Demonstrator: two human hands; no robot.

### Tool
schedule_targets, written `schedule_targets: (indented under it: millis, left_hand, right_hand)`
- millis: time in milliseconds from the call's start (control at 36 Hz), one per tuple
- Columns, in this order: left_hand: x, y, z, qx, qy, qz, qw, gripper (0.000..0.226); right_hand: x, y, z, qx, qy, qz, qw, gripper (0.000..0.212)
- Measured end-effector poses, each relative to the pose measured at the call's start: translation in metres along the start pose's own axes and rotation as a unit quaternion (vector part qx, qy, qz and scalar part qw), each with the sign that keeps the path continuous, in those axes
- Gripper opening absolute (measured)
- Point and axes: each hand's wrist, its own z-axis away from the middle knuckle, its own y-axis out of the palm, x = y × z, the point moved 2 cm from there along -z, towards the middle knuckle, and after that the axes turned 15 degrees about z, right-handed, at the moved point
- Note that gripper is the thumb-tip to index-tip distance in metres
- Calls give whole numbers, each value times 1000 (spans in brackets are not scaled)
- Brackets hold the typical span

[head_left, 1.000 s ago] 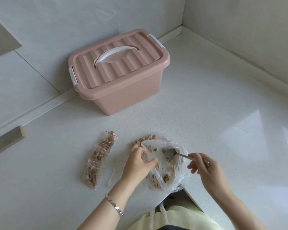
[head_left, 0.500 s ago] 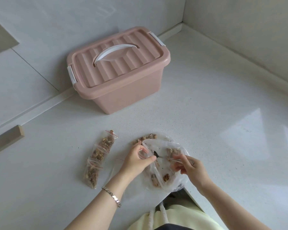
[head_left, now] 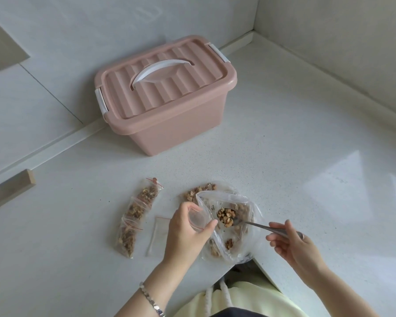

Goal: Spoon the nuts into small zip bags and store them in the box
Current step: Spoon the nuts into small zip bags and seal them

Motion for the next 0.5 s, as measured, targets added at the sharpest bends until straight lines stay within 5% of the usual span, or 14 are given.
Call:
schedule_targets:
  millis: [417,500]
  left_hand:
    - [-18,33,-6,23,-33,-33,999,41]
    - [-20,35,-10,10,-36,-19,999,40]
  right_hand:
    - [30,13,39,-16,-121,-69,990,46]
    - [31,20,46,-44,-149,-43,987,69]
